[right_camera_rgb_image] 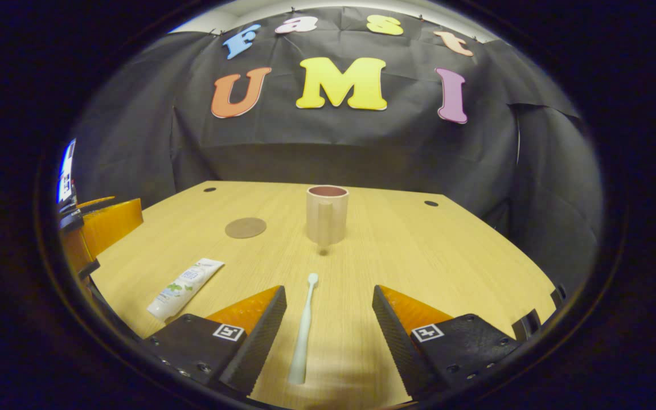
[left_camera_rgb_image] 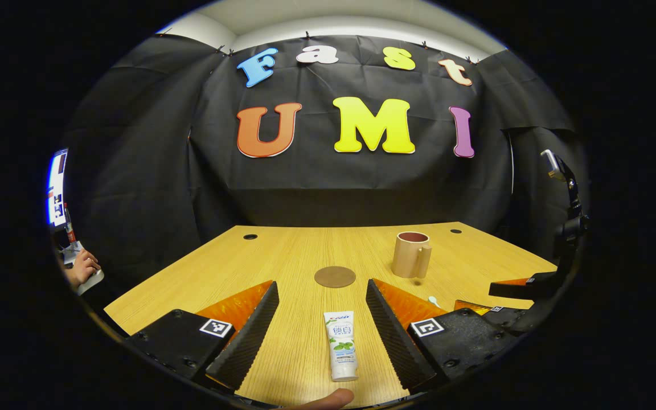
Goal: Put the toothbrush and toothpaste on the desktop into the cup, then pick up the cup and place it on the coaster on the desktop.
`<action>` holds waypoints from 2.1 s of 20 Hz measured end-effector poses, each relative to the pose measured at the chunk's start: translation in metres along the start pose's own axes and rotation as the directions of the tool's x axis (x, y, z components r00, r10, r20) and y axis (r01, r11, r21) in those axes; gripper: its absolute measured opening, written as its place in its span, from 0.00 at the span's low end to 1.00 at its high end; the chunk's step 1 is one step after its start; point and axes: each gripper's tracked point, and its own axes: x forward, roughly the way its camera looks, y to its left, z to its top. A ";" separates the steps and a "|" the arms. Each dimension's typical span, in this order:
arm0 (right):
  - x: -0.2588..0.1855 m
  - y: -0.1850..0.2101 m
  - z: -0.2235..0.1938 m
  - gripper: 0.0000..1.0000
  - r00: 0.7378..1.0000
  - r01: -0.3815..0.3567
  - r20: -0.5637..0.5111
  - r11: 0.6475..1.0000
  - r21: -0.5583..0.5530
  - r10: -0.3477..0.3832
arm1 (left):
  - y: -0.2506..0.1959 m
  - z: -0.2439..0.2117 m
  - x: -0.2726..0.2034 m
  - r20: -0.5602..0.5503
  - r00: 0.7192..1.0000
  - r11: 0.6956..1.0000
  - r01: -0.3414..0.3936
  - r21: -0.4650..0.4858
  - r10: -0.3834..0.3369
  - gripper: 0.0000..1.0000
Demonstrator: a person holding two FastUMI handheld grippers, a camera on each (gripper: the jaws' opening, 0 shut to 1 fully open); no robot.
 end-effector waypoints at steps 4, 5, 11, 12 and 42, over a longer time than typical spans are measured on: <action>0.019 0.013 -0.017 0.80 0.996 -0.023 -0.081 1.000 -0.001 0.023 | 0.001 -0.013 0.010 -0.029 1.000 1.000 0.004 0.000 -0.004 0.98; 0.021 0.015 -0.019 0.78 0.995 -0.020 -0.098 1.000 -0.004 0.019 | -0.002 -0.016 0.010 -0.040 0.999 1.000 0.010 -0.002 -0.010 0.98; 0.033 0.020 -0.027 0.50 0.987 -0.017 -0.162 1.000 0.001 0.017 | -0.013 -0.044 0.019 -0.121 0.991 0.997 0.053 -0.047 -0.059 0.98; 0.034 0.021 -0.030 0.42 0.983 -0.023 -0.180 1.000 0.016 0.025 | -0.014 -0.047 0.020 -0.139 0.988 0.997 0.056 -0.061 -0.064 0.98; 0.024 0.024 -0.027 0.02 0.976 -0.134 -0.166 0.988 0.071 0.144 | -0.033 -0.122 0.024 -0.596 0.798 0.996 0.083 -0.043 -0.093 0.43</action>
